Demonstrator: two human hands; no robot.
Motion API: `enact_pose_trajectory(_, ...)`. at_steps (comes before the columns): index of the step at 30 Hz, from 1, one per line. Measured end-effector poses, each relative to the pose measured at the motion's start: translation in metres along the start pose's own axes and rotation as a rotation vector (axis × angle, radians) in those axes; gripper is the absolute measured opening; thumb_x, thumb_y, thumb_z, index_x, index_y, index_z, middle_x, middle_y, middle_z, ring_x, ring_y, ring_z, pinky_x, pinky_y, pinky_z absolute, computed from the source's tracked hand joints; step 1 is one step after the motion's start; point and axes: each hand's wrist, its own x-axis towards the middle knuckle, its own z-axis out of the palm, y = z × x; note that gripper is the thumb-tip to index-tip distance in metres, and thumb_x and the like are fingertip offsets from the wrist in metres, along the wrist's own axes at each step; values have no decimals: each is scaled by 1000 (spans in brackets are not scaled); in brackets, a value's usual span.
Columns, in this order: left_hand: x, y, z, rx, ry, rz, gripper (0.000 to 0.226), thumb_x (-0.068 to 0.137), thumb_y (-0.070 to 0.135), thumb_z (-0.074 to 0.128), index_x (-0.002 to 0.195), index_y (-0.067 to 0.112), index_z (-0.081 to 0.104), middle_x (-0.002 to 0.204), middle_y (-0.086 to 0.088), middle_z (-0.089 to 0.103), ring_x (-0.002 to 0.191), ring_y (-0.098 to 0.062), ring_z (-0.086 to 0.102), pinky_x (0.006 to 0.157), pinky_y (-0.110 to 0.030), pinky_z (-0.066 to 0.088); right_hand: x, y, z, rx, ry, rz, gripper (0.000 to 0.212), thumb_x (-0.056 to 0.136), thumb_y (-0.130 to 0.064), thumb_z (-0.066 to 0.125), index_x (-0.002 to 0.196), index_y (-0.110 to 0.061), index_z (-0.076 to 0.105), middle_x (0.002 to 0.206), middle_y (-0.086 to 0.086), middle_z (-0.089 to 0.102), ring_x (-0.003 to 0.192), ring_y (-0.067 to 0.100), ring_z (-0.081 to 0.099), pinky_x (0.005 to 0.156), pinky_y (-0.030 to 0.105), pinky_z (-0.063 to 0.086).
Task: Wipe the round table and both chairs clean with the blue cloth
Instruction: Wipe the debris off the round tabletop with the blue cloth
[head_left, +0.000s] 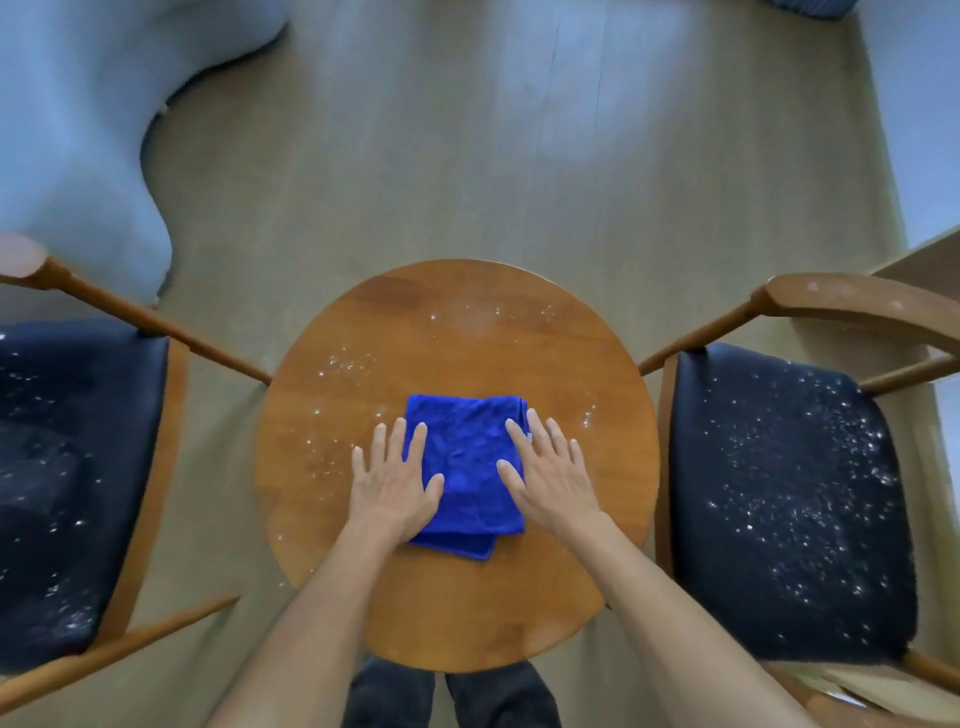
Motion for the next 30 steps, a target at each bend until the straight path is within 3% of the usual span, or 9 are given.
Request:
enact_pose_trajectory(7, 68, -16, 5, 133, 51, 125, 69, 99, 46, 27, 153, 19, -6, 162, -6, -8, 148, -29, -6, 118, -50, 9, 52, -7, 20, -165, 54, -26, 60, 101, -41, 27, 153, -24, 5, 162, 4, -3, 148, 27, 2, 116, 46, 12)
enact_pose_trajectory(12, 93, -21, 12, 196, 144, 222, 68, 98, 35, 37, 153, 18, 2, 157, -6, 15, 144, -28, 14, 113, -45, 22, 76, -15, 26, -216, 87, -47, 63, 97, -27, 36, 153, -22, 8, 161, 4, 6, 147, 30, 5, 116, 48, 14)
enact_pose_trajectory(15, 97, -22, 15, 208, 205, 256, 65, 95, 28, 41, 152, 16, 12, 145, -5, 31, 132, -25, 30, 105, -39, 30, 83, -17, 29, -256, 120, -48, 62, 96, -19, 39, 152, -18, 13, 154, 5, 25, 144, 30, 15, 116, 48, 16)
enact_pose_trajectory(17, 96, -21, 13, 203, 219, 258, 60, 93, 23, 43, 149, 16, 21, 136, -6, 37, 123, -25, 37, 100, -36, 32, 81, -20, 28, -280, 195, -43, 59, 91, -14, 49, 147, -14, 31, 135, 6, 47, 130, 31, 38, 110, 46, 29)
enact_pose_trajectory(19, 92, -18, 6, 166, 277, 284, 45, 87, 13, 49, 132, 14, 44, 120, -8, 46, 109, -27, 44, 91, -35, 37, 76, -24, 27, -306, 334, -67, 48, 77, -7, 65, 124, -14, 60, 104, 6, 60, 99, 28, 57, 90, 40, 47)
enact_pose_trajectory(21, 84, -17, -3, 93, 381, 326, 26, 72, 2, 58, 97, 9, 60, 97, -10, 53, 89, -29, 50, 76, -37, 42, 68, -26, 26, -287, 456, -111, 29, 66, 3, 68, 90, -14, 68, 83, 5, 58, 76, 26, 56, 71, 35, 49)
enact_pose_trajectory(23, 69, -19, -5, 12, 473, 395, 20, 57, -3, 61, 74, 7, 55, 81, -11, 51, 74, -30, 49, 64, -38, 42, 53, -24, 28, -192, 521, -146, 24, 62, 8, 61, 78, -10, 62, 82, 7, 56, 75, 28, 54, 70, 36, 47)
enact_pose_trajectory(25, 45, -25, 3, -32, 500, 513, 22, 50, -2, 57, 69, 7, 52, 77, -11, 48, 69, -30, 47, 63, -37, 38, 30, -20, 34, -122, 554, -214, 25, 56, 7, 57, 76, -7, 60, 86, 9, 58, 80, 30, 56, 78, 37, 46)
enact_pose_trajectory(30, -13, -40, 47, 10, 296, 735, 21, 47, 18, 56, 66, 11, 52, 72, -7, 50, 62, -29, 48, 54, -35, 40, -33, -20, 65, -126, 366, -431, 16, 56, -14, 59, 70, -10, 54, 84, 8, 57, 72, 29, 53, 74, 39, 47)
